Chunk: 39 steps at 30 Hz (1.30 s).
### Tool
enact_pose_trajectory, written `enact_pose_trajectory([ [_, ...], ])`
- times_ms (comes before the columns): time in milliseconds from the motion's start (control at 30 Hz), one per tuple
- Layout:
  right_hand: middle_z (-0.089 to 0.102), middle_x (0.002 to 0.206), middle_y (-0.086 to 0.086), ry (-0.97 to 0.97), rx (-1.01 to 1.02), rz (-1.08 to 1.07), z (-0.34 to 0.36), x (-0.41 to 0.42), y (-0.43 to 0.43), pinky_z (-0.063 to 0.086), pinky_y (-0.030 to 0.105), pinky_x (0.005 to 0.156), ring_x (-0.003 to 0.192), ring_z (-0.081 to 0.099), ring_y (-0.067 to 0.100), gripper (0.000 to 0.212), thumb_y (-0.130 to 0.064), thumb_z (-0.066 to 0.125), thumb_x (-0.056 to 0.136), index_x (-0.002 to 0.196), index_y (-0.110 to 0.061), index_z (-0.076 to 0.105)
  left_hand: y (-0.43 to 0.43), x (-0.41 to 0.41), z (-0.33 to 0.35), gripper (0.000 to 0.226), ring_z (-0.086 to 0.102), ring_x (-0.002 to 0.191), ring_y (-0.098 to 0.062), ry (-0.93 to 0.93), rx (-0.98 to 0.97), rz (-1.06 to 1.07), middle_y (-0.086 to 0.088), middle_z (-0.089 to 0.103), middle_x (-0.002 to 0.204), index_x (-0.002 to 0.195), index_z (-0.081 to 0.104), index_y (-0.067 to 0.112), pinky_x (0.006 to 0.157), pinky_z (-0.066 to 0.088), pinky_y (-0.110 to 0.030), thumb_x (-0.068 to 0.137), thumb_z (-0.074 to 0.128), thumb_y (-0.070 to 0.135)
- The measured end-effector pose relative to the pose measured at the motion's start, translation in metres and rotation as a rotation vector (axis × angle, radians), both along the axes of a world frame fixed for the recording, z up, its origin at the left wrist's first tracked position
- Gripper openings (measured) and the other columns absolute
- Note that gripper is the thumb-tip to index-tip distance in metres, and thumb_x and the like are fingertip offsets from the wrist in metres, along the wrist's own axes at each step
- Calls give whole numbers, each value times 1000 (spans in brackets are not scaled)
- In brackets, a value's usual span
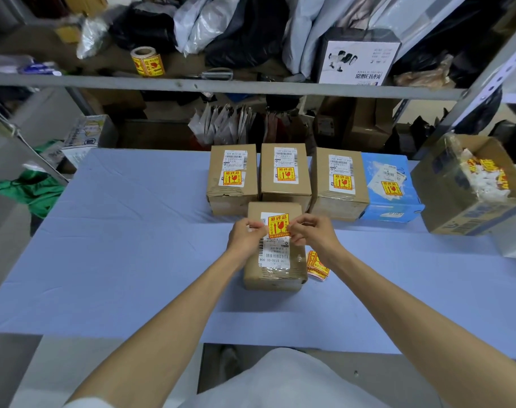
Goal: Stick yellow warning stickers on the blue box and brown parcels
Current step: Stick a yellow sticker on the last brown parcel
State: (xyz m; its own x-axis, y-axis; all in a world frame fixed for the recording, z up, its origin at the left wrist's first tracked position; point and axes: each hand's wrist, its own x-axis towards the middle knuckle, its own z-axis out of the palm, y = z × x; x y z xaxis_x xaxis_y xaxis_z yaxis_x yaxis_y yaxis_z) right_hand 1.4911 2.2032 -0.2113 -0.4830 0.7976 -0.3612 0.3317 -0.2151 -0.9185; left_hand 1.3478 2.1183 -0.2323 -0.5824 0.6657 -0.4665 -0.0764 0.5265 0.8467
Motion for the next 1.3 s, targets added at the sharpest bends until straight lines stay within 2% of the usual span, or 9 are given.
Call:
enact_pose_trajectory([
  [100, 68, 70, 5, -5, -15, -2, -2, 2, -2, 52, 18, 56, 57, 63, 8, 7, -7, 67, 86, 79, -5, 69, -4, 2, 2, 4, 63, 105, -28, -44, 27, -28, -9, 68, 106, 84, 65, 16, 96, 50, -45, 85, 68, 15],
  [267, 66, 64, 3, -27, -40, -16, -6, 5, -5, 52, 18, 55, 56, 61, 9, 8, -9, 68, 86, 81, -2, 70, -10, 3, 5, 11, 64, 104, -31, -93, 34, -19, -14, 66, 112, 92, 63, 12, 94, 51, -49, 84, 70, 15],
  [433, 70, 69, 7, -68, -8, -15, -11, 5, -13, 53, 22, 55, 54, 62, 9, 10, -6, 72, 82, 83, 3, 69, -15, 4, 3, 2, 65, 101, -28, -75, 25, -67, -12, 69, 105, 85, 67, 14, 93, 52, -48, 84, 68, 12],
  [700, 71, 72, 16, -115, 22, -57, -20, 6, -24, 57, 29, 54, 57, 65, 17, 15, -5, 79, 74, 80, -7, 66, -23, 1, -2, 5, 65, 102, -27, -1, -11, -88, -9, 70, 107, 82, 67, 18, 92, 52, -45, 80, 72, 16],
  [767, 71, 71, 13, -111, -9, -39, -20, 6, -27, 53, 27, 47, 54, 66, 15, 35, -1, 81, 70, 98, -13, 62, -24, 2, -3, 6, 65, 101, -26, 23, -21, -92, -8, 70, 105, 80, 67, 20, 92, 52, -43, 80, 72, 16],
  [867, 72, 81, 7, -168, 11, -28, -21, 5, -27, 54, 25, 49, 60, 70, 17, 60, -4, 83, 69, 114, -23, 50, -25, 3, -5, 9, 64, 96, -20, 61, -41, -101, -4, 70, 101, 75, 66, 24, 84, 53, -33, 79, 72, 18],
  [1067, 71, 82, 9, -244, 25, -17, -23, 5, -24, 54, 23, 49, 58, 68, 15, 47, -7, 81, 72, 109, -12, 51, -26, 7, -6, 13, 59, 82, -12, 126, -71, -113, 9, 63, 80, 70, 63, 26, 59, 42, -20, 77, 71, 19],
  [1200, 70, 79, 11, -281, 30, 0, -26, 4, -23, 49, 20, 47, 56, 67, 14, 41, -5, 79, 73, 105, -7, 53, -24, 9, -7, 15, 58, 85, -12, 181, -84, -135, 8, 62, 84, 70, 63, 25, 56, 40, -19, 77, 72, 16],
  [1300, 69, 79, 12, -296, 61, 6, -29, 3, -25, 51, 24, 52, 58, 67, 16, 38, -5, 79, 73, 102, -5, 54, -24, 9, -8, 11, 59, 87, -15, 221, -101, -149, 4, 63, 88, 73, 64, 23, 59, 41, -21, 76, 72, 15],
])
